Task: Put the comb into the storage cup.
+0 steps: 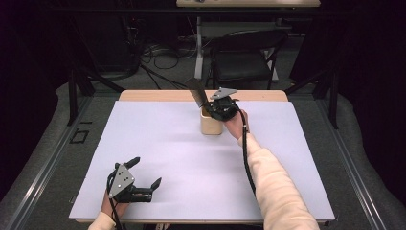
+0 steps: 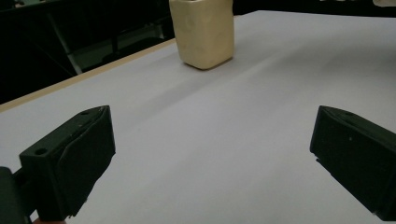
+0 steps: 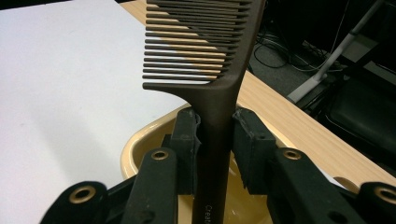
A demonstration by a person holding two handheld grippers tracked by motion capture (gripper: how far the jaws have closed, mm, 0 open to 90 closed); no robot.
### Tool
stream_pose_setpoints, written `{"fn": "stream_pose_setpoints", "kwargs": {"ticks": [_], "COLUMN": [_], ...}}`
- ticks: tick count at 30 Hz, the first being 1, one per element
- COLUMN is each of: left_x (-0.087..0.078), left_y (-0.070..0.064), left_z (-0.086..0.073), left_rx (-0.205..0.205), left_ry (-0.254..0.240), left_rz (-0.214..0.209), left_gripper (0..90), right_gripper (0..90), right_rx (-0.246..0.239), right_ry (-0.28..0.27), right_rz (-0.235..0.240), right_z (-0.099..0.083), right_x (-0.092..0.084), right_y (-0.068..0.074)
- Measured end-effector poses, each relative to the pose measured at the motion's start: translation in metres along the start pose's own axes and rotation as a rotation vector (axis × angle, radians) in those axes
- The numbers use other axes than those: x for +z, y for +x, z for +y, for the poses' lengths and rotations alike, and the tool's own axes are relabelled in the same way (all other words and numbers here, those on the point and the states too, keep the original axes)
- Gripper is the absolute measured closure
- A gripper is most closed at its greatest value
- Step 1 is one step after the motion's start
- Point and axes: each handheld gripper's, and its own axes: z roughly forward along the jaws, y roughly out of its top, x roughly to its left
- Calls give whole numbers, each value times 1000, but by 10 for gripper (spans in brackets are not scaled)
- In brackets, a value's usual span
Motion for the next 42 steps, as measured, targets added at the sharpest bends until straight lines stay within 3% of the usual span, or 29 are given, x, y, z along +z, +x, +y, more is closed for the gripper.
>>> {"fn": "stream_pose_setpoints", "kwargs": {"ticks": [11, 18, 27, 42], "left_x": [0, 0, 0, 1], "left_y": [0, 0, 0, 0], "left_z": [0, 0, 0, 1], "left_rx": [0, 0, 2, 3], "left_ry": [0, -1, 0, -1], "left_rz": [0, 1, 1, -2], "left_gripper": [1, 1, 1, 1], "right_gripper": [694, 490, 253, 80], "right_rx": [-8, 4, 33, 52], "right_ry": [27, 51, 57, 90], "right_rz": [-1, -13, 17, 101], "right_z": [0, 3, 9, 9], "right_x": [2, -4, -20, -42], "right_y": [0, -2, -4, 2]}}
